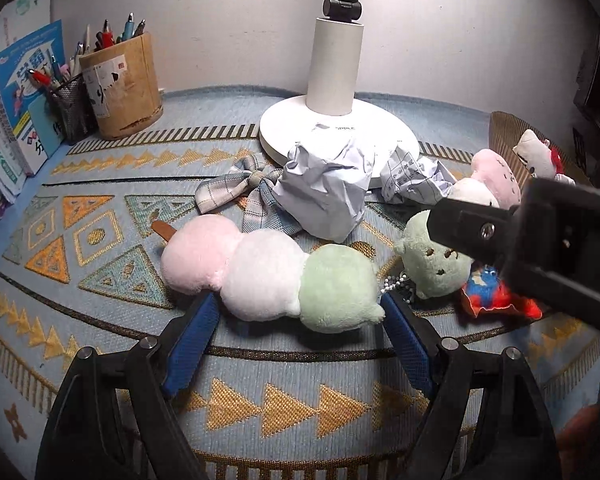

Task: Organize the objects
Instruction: 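Move both tools toward the pink-white-green dango plushes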

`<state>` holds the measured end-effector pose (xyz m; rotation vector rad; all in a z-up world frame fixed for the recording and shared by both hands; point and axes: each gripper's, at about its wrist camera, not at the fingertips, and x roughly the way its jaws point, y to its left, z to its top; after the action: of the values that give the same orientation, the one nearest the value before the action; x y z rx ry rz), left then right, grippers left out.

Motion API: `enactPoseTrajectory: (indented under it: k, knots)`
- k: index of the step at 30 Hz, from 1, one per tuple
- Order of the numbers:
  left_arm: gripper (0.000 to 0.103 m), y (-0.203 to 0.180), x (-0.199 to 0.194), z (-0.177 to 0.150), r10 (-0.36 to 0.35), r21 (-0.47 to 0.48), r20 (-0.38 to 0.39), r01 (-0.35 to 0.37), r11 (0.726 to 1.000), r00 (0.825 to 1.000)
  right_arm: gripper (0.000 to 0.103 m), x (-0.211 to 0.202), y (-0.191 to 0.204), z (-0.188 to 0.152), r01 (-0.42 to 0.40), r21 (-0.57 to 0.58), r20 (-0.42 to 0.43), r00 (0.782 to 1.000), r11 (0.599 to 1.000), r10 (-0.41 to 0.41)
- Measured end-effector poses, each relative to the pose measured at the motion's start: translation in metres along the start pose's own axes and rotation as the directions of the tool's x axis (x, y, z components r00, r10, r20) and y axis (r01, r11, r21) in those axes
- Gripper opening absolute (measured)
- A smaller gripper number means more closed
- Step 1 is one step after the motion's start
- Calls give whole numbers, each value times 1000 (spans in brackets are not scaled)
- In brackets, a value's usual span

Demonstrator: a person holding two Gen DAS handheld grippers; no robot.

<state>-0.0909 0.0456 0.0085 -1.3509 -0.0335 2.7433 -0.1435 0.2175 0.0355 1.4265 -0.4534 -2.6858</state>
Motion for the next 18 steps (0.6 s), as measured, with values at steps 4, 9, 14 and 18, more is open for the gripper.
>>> enactPoseTrajectory:
  k: [4, 9, 14, 18]
  knots:
    - [83, 9, 3, -1, 33, -26, -37, -34, 999, 999, 77, 14, -6, 3, -2, 92, -30, 1000, 996, 5]
    - [82, 60, -18, -22, 98, -130, -41, -102, 986, 994, 77, 24, -2, 12, 50, 86, -22, 999, 995, -48]
    - [80, 121, -38, -34, 130, -221, -46, -137, 966, 990, 66, 33, 8, 8, 99, -29, 29, 995, 995, -98]
    - [80, 136, -54, -41, -66, -227, -34, 57, 972, 997, 60, 20, 9, -2, 21, -116, 63, 998, 993, -14]
